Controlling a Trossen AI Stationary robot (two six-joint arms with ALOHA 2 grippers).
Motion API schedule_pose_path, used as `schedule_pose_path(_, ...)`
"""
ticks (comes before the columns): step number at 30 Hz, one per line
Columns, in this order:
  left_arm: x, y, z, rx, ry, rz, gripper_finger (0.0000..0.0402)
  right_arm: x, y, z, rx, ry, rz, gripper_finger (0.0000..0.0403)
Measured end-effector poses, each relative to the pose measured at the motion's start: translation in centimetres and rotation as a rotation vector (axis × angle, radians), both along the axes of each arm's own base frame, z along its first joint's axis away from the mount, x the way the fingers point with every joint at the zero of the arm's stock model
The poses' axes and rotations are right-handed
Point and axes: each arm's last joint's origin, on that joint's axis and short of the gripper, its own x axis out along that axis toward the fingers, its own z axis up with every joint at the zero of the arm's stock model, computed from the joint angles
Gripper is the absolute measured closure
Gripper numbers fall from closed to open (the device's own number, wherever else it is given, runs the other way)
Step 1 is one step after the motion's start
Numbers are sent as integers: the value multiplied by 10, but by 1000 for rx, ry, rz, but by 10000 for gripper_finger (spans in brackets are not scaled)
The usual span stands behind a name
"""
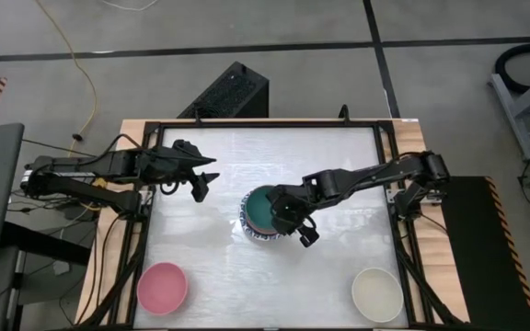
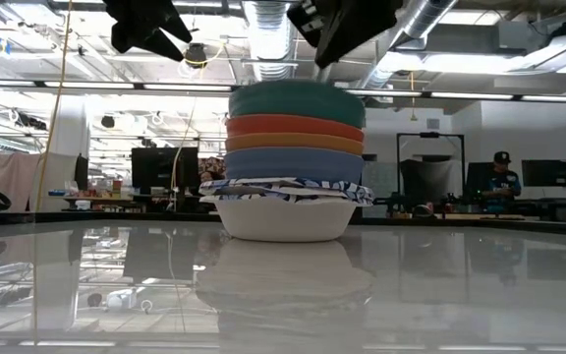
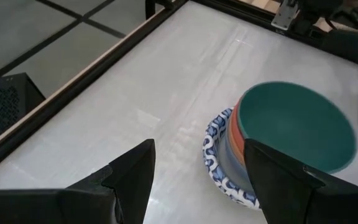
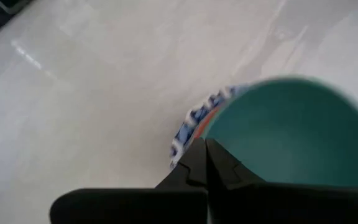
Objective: Nest bowls inside each other
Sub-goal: Stack the green bowl on top of the orange bowl, then stack the white bowl on top of the green bowl
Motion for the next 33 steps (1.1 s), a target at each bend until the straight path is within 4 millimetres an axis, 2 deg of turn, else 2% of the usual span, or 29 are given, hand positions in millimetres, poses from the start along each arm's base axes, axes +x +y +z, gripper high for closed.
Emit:
schedule_pose_path(4,0,0,0,0,0,0,168,-2,0,-11,0,38,-7,398)
schedule_pose_path(8,0,0,0,0,0,0,168,-3,1,-12,3,39,-21,398)
schedule_pose_path(12,0,0,0,0,0,0,168,-10,-2,0,-14,4,-73,397)
schedule_pose_path(15,0,0,0,-16,-4,-9,168,-24,-5,12,58,38,-201,392)
schedule_pose_path(19,0,-1,0,-25,-5,-17,168,-54,-8,26,195,193,-392,387)
schedule_pose_path(23,0,-1,0,-14,0,-23,168,-90,0,31,266,367,-563,389)
schedule_pose_path(28,0,-2,0,-27,1,-54,168,-140,15,25,370,475,-760,389)
schedule_pose_path(33,1,-2,0,-12,11,-80,168,-186,26,3,456,582,-963,372)
